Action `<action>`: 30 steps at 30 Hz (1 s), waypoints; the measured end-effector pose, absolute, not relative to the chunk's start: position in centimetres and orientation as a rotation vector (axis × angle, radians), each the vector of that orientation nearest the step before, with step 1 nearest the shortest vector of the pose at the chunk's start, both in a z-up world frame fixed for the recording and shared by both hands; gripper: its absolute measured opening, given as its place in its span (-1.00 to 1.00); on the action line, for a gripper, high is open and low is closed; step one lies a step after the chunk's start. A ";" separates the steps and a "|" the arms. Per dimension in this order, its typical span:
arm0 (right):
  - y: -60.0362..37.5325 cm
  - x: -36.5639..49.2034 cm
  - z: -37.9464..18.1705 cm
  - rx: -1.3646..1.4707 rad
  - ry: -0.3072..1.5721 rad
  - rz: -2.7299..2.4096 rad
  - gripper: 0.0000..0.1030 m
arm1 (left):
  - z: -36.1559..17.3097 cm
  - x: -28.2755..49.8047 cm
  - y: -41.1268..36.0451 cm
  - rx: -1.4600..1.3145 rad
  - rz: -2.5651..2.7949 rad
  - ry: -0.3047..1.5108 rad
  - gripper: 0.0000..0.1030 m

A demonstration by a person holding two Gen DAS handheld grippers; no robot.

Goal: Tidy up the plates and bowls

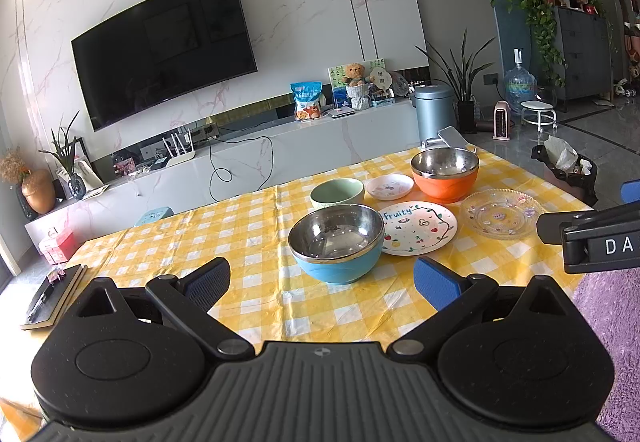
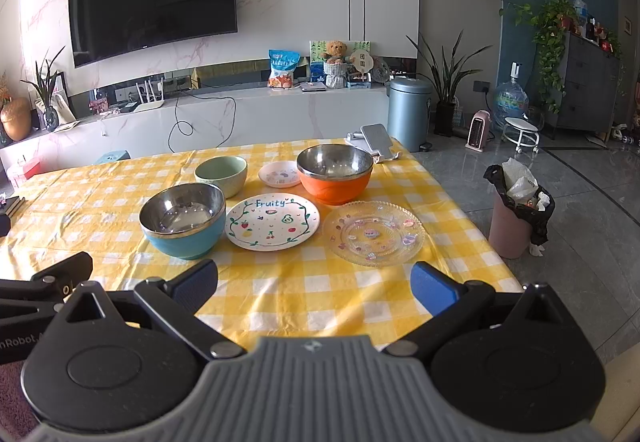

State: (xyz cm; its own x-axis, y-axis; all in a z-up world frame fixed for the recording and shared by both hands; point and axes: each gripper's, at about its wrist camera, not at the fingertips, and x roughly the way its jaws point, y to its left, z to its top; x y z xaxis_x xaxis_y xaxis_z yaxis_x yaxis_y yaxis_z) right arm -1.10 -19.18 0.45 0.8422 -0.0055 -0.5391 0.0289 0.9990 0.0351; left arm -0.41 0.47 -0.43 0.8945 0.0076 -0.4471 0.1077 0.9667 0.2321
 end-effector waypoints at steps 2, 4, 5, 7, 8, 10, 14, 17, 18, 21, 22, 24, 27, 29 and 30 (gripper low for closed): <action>-19.2 -1.1 0.5 0.042 0.570 -0.018 0.95 | -0.4 -0.4 0.5 0.255 -0.053 0.461 1.00; -19.1 -1.1 0.4 0.040 0.571 -0.017 0.95 | -0.5 -0.4 0.5 0.255 -0.053 0.461 1.00; -19.0 -1.1 0.4 0.040 0.571 -0.017 0.95 | -0.5 -0.4 0.5 0.255 -0.053 0.461 1.00; -19.0 -1.1 0.4 0.041 0.571 -0.017 0.95 | -0.5 -0.4 0.5 0.255 -0.054 0.461 1.00; -19.0 -1.1 0.3 0.041 0.571 -0.017 0.95 | -0.5 -0.4 0.5 0.255 -0.054 0.461 1.00; -18.9 -1.1 0.3 0.040 0.571 -0.016 0.95 | -0.4 -0.4 0.5 0.255 -0.054 0.461 1.00; -18.9 -1.1 0.3 0.040 0.571 -0.016 0.95 | -0.5 -0.4 0.5 0.254 -0.053 0.460 1.00; -18.9 -1.1 0.3 0.040 0.572 -0.015 0.95 | -0.5 -0.4 0.5 0.254 -0.053 0.461 1.00; -18.8 -1.1 0.3 0.039 0.573 -0.015 0.95 | -0.5 -0.4 0.5 0.253 -0.053 0.461 1.00; -18.8 -1.1 0.2 0.039 0.573 -0.014 0.95 | -0.5 -0.4 0.6 0.253 -0.053 0.461 1.00; -18.7 -1.1 0.2 0.039 0.573 -0.015 0.95 | -0.5 -0.4 0.5 0.254 -0.054 0.460 1.00; -18.7 -1.1 0.2 0.039 0.573 -0.016 0.95 | -0.5 -0.4 0.5 0.253 -0.054 0.461 1.00; -18.7 -1.1 0.2 0.040 0.573 -0.015 0.95 | -0.5 -0.4 0.6 0.253 -0.054 0.460 1.00; -18.7 -1.1 0.2 0.038 0.574 -0.014 0.95 | -0.5 -0.4 0.5 0.253 -0.054 0.460 1.00; -18.7 -1.1 0.2 0.038 0.574 -0.014 0.95 | -0.5 -0.4 0.6 0.252 -0.054 0.461 1.00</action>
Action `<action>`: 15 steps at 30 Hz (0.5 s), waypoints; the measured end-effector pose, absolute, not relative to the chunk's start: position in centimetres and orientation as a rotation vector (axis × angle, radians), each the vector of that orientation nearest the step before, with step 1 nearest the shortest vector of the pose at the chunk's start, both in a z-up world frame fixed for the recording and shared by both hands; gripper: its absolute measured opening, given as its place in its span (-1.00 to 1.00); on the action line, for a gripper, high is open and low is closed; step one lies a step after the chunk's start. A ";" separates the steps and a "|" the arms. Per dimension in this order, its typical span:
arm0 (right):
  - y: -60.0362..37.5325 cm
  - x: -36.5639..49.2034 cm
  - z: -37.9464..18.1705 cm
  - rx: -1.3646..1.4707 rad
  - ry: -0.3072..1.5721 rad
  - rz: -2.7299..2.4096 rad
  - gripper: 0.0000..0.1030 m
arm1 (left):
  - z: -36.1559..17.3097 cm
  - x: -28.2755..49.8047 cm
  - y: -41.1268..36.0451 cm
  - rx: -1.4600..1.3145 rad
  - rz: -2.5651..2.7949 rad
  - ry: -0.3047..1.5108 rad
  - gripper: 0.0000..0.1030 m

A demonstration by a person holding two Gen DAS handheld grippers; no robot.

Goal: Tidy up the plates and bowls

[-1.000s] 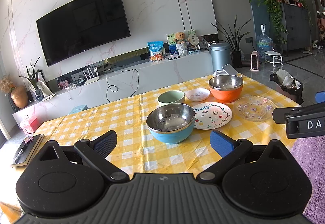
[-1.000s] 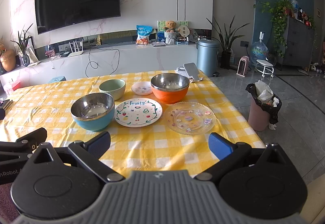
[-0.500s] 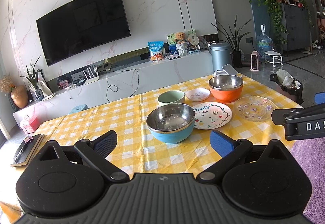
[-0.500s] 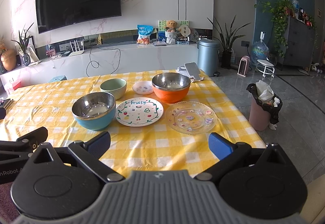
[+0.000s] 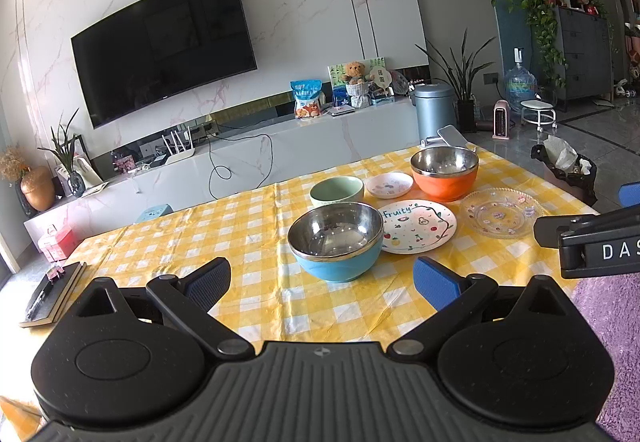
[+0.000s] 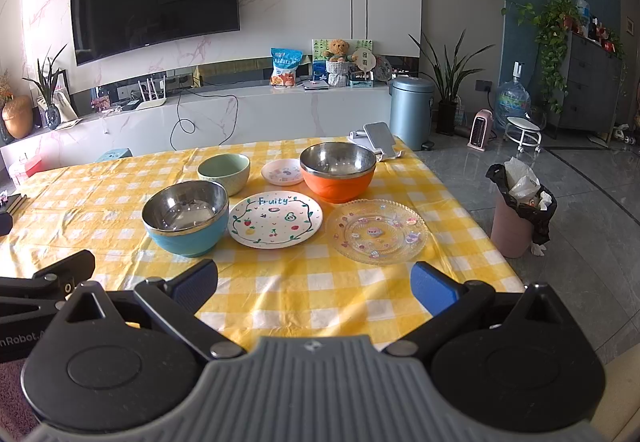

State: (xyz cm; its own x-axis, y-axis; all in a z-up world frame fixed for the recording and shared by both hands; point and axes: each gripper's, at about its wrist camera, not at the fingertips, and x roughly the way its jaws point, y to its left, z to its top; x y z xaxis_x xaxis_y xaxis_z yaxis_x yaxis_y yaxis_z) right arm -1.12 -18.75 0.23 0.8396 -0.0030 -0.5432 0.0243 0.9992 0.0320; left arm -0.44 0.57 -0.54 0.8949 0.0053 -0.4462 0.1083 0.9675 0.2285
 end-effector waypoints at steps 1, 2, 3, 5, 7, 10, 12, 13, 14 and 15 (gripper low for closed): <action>-18.7 -1.2 0.2 0.038 0.574 -0.013 0.95 | -0.6 -0.4 0.5 0.253 -0.054 0.460 1.00; -18.6 -1.2 0.1 0.037 0.575 -0.013 0.95 | -0.6 -0.4 0.5 0.253 -0.054 0.461 1.00; -18.7 -1.2 0.2 0.037 0.575 -0.013 0.95 | -0.6 -0.4 0.6 0.252 -0.055 0.461 1.00; -18.6 -1.2 0.1 0.038 0.575 -0.013 0.95 | -0.6 -0.4 0.5 0.253 -0.055 0.461 1.00; -18.6 -1.2 0.1 0.038 0.575 -0.013 0.95 | -0.6 -0.4 0.5 0.252 -0.053 0.461 1.00; -18.7 -1.2 0.1 0.036 0.575 -0.015 0.95 | -0.6 -0.5 0.5 0.249 -0.055 0.467 1.00; -18.6 -0.9 0.0 0.031 0.584 -0.012 0.95 | -0.6 -0.5 0.5 0.246 -0.058 0.473 1.00; -18.5 -0.7 -0.1 0.032 0.591 -0.011 0.95 | -0.7 -0.4 0.5 0.245 -0.055 0.477 1.00; -18.5 -0.4 -0.2 0.036 0.601 -0.010 0.95 | -0.8 -0.2 0.6 0.244 -0.051 0.483 1.00; -18.5 -0.2 -0.3 0.041 0.608 -0.008 0.95 | -0.9 -0.1 0.7 0.241 -0.048 0.490 1.00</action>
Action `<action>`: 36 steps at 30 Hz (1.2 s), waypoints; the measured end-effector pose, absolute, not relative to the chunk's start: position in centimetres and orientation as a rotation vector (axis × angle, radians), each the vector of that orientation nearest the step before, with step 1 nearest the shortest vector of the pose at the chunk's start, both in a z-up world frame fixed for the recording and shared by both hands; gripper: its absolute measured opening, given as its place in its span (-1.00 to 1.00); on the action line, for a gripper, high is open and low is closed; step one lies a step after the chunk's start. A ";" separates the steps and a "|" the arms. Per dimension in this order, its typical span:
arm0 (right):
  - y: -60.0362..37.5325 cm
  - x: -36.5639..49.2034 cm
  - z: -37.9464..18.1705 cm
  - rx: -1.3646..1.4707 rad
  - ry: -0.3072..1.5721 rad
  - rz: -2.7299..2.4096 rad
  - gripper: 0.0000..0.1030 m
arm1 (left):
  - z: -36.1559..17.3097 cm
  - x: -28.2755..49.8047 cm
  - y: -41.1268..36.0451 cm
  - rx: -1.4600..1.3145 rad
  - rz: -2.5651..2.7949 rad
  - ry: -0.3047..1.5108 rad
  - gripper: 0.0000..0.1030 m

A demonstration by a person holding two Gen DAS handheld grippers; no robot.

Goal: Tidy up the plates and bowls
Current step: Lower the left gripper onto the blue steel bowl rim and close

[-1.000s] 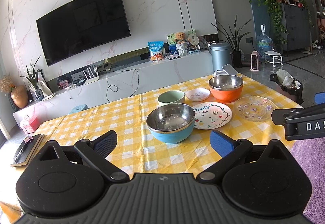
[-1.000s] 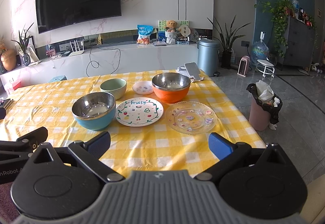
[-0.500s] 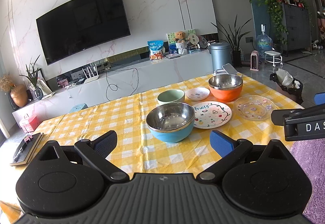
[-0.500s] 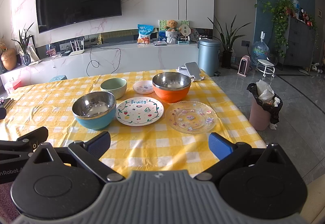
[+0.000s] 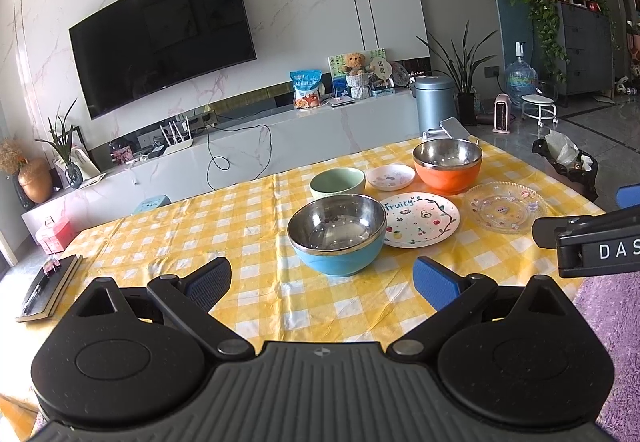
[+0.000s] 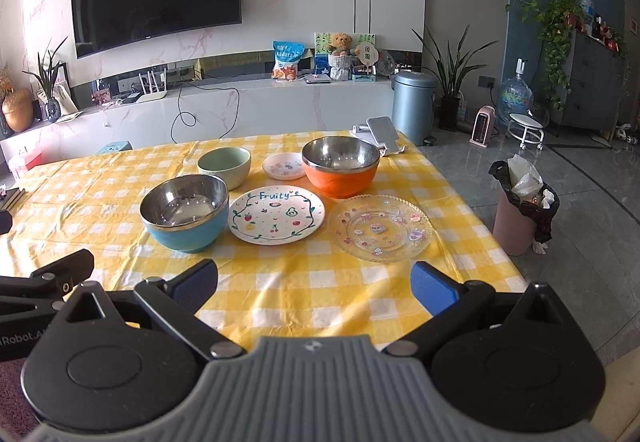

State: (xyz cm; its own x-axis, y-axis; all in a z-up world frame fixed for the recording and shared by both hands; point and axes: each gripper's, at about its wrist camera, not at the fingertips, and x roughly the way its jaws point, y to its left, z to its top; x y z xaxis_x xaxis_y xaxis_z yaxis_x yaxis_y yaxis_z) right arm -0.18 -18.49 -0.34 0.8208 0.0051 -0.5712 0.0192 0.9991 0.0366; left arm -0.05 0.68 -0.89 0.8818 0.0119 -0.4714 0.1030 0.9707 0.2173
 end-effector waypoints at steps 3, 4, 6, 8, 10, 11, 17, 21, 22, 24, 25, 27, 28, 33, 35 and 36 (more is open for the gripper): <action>-18.5 0.8 -0.6 0.045 0.613 -0.006 0.95 | -1.0 0.8 1.1 0.217 -0.048 0.516 1.00; -18.5 1.2 -0.6 0.042 0.611 -0.007 0.95 | -1.0 1.4 1.4 0.200 -0.052 0.529 1.00; -18.4 1.9 -0.6 0.041 0.598 0.006 0.95 | -0.9 2.5 2.0 0.159 -0.065 0.552 1.00; -18.2 2.8 -0.6 0.040 0.568 0.019 0.95 | -0.7 3.8 2.8 0.103 -0.082 0.576 1.00; -17.8 4.0 -0.6 0.028 0.552 0.024 0.95 | -0.7 5.2 3.6 0.057 -0.082 0.607 1.00; -17.5 4.8 -0.6 0.023 0.556 0.034 0.95 | -0.6 5.8 3.9 0.043 -0.083 0.617 1.00; -15.6 9.6 -1.3 0.055 0.609 0.108 0.85 | -0.8 9.8 5.4 -0.034 -0.091 0.663 0.57; -13.9 13.7 -2.2 0.065 0.668 0.129 0.49 | -1.2 12.9 6.5 -0.097 -0.089 0.704 0.28; -13.7 14.4 -2.4 0.071 0.679 0.135 0.47 | -1.4 13.9 6.7 -0.114 -0.090 0.714 0.24; -13.0 16.2 -2.9 0.076 0.702 0.142 0.34 | -2.0 15.3 7.3 -0.145 -0.089 0.730 0.13; -12.8 17.1 -3.1 0.079 0.715 0.142 0.25 | -2.4 16.0 7.5 -0.164 -0.088 0.741 0.07; -12.4 18.7 -4.0 0.110 0.749 0.144 0.13 | -3.4 17.4 8.1 -0.210 -0.076 0.774 -0.16; -12.3 19.3 -4.4 0.128 0.763 0.147 0.02 | -4.0 17.9 8.5 -0.237 -0.071 0.791 -0.20; -11.6 21.4 -6.4 0.220 0.843 0.158 -0.31 | -6.1 19.3 9.6 -0.301 -0.060 0.807 -0.31; -11.4 21.6 -7.0 0.243 0.859 0.161 -0.47 | -6.6 19.7 9.8 -0.330 -0.059 0.811 -0.39; -11.3 21.8 -7.2 0.253 0.864 0.166 -0.53 | -6.8 19.9 10.0 -0.344 -0.061 0.811 -0.42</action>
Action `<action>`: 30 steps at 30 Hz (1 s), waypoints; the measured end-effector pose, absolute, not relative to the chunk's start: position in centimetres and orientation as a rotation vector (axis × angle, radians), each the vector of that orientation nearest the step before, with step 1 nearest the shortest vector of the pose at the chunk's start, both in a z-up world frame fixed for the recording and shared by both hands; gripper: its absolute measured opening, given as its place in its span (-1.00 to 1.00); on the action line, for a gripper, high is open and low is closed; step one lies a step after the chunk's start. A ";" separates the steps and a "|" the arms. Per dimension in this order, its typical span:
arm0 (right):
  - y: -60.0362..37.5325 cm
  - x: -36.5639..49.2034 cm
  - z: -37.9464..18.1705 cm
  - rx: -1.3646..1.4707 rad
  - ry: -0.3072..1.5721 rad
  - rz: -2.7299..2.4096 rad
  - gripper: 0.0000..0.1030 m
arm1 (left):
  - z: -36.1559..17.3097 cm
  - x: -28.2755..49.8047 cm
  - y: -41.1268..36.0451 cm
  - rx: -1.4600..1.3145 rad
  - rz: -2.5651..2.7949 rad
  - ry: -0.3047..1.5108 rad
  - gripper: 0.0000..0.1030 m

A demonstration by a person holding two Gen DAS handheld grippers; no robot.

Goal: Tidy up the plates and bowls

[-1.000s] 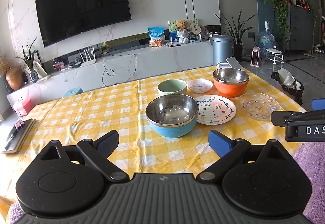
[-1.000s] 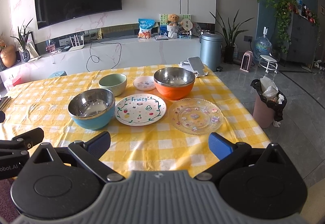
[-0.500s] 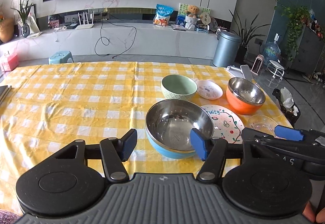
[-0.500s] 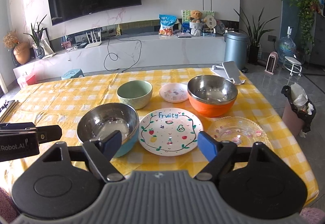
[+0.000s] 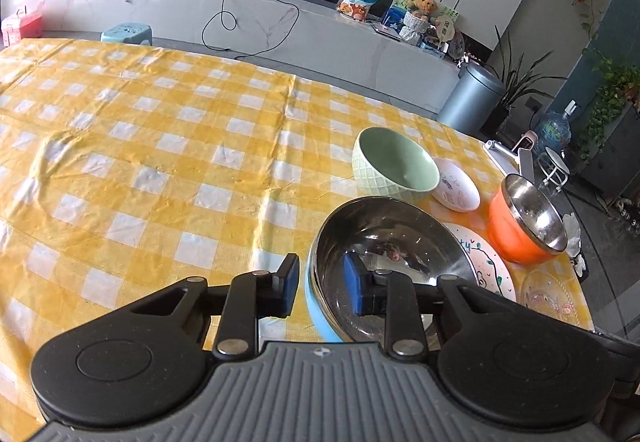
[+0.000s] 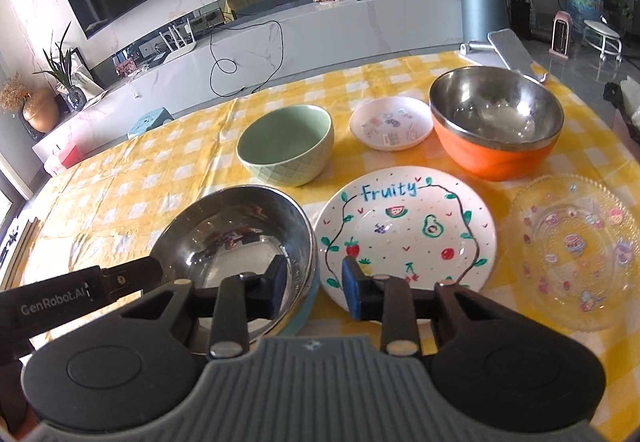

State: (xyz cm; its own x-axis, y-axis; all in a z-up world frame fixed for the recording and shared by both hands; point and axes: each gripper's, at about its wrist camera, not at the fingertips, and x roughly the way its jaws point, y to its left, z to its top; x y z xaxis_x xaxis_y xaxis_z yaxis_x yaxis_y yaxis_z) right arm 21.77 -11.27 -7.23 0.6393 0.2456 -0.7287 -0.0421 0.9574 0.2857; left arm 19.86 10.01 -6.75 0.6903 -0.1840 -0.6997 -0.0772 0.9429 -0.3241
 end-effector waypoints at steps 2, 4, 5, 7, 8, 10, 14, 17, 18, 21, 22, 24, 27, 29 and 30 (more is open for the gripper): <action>-11.1 22.0 -7.6 0.262 0.872 0.172 -0.58 | -7.1 20.3 10.0 -0.358 -0.058 0.816 -0.52; -10.9 22.2 -7.7 0.256 0.874 0.171 -0.68 | -7.2 20.4 10.1 -0.366 -0.057 0.820 -0.61; -10.8 22.2 -7.8 0.251 0.872 0.167 -0.69 | -7.4 20.5 10.1 -0.370 -0.059 0.824 -0.71; -10.9 22.4 -7.9 0.242 0.867 0.160 -0.79 | -7.5 20.7 10.0 -0.377 -0.059 0.830 -0.76; -10.9 22.4 -8.0 0.243 0.865 0.160 -0.79 | -7.5 20.7 9.9 -0.373 -0.056 0.831 -0.79; -11.0 22.5 -8.0 0.243 0.863 0.161 -0.79 | -7.5 20.7 9.6 -0.361 -0.049 0.830 -0.81; -11.1 22.2 -7.6 0.249 0.870 0.156 -0.83 | -7.0 20.2 9.5 -0.350 -0.037 0.838 -0.83; -11.3 21.3 -6.9 0.251 0.861 0.163 -0.85 | -6.1 19.0 9.6 -0.357 -0.036 0.831 -0.83; -11.4 20.9 -6.6 0.251 0.857 0.166 -0.85 | -5.7 18.5 9.6 -0.359 -0.035 0.826 -0.83; -11.6 19.3 -5.6 0.274 0.854 0.182 -0.85 | -4.5 16.5 9.9 -0.364 -0.027 0.812 -0.83; -11.8 18.9 -5.5 0.284 0.859 0.187 -0.86 | -4.2 15.8 10.0 -0.370 -0.026 0.809 -0.83; -12.0 17.7 -5.2 0.310 0.874 0.199 -0.86 | -3.9 14.5 10.3 -0.385 -0.023 0.811 -0.83; -12.2 15.6 -5.3 0.334 0.899 0.214 -0.85 | -3.6 12.9 10.6 -0.391 -0.018 0.813 -0.83; -12.1 14.4 -5.4 0.339 0.912 0.222 -0.85 | -3.6 11.7 10.6 -0.382 -0.011 0.812 -0.83; -12.1 13.9 -5.4 0.339 0.919 0.225 -0.85 | -3.7 11.3 10.5 -0.381 -0.008 0.818 -0.83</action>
